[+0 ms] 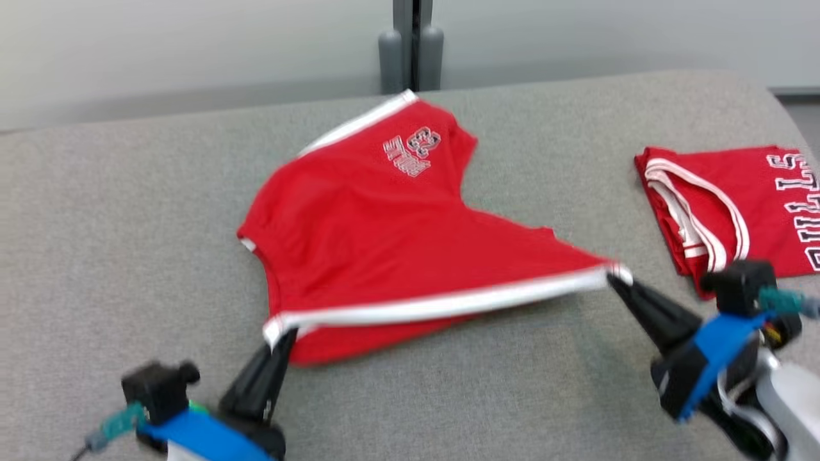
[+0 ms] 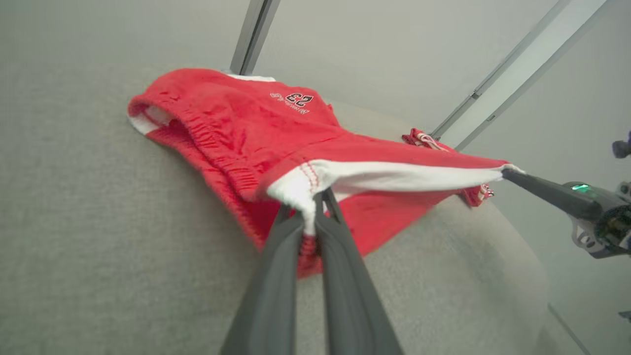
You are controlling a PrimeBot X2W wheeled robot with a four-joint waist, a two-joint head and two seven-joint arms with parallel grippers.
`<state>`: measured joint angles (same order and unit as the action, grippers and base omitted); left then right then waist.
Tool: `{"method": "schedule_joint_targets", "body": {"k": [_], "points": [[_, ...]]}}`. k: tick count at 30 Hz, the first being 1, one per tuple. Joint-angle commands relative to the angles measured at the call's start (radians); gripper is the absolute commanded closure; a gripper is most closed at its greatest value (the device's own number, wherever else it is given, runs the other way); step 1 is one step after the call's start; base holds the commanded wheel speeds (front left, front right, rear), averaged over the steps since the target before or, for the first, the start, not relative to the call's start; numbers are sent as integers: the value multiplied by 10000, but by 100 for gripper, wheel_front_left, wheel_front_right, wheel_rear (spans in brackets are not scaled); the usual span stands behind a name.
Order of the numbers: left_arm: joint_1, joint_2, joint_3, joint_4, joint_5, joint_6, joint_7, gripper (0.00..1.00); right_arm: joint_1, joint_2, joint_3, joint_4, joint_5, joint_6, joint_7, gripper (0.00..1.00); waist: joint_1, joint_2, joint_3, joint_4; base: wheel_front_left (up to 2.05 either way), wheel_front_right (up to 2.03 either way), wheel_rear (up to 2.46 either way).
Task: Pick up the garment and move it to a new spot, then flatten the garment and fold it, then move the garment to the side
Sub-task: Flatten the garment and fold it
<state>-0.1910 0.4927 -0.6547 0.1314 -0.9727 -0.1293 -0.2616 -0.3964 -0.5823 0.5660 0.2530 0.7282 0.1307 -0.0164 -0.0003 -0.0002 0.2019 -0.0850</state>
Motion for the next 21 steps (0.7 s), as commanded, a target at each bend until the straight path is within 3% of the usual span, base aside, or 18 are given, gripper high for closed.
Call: {"method": "schedule_joint_targets", "body": {"k": [1, 6, 11, 14, 18, 21], "points": [[447, 233, -85, 73, 65, -6, -35, 100, 729, -201, -168, -465, 52, 1, 265, 100, 3, 2, -244, -29, 0, 0, 0], [1420, 618, -383, -222, -115, 257, 344, 100, 2715, -596, -1012, -1668, 328, -2, 1614, 100, 3, 2, -637, 94, 0, 0, 0], [2160, 1034, -642, -1103, -499, 725, 1223, 100, 4670, -444, -2378, -2927, 829, 0, 3630, 100, 3, 2, -728, 193, 0, 0, 0], [2559, 1159, -710, -1690, -642, 847, 1336, 100, 5599, -114, -3565, -3928, 402, -2, 4626, 100, 3, 2, -731, 250, 0, 0, 0], [2522, 917, -494, -2221, -761, 912, 969, 100, 5927, 567, -4658, -5304, -528, 1, 5438, 100, 3, 2, -750, 412, 0, 0, 0], [1968, 643, -416, -2134, -772, 797, 949, 100, 5201, 811, -4889, -5687, -1007, 1, 5869, 100, 3, 2, -683, 575, 0, 0, 0]]}}
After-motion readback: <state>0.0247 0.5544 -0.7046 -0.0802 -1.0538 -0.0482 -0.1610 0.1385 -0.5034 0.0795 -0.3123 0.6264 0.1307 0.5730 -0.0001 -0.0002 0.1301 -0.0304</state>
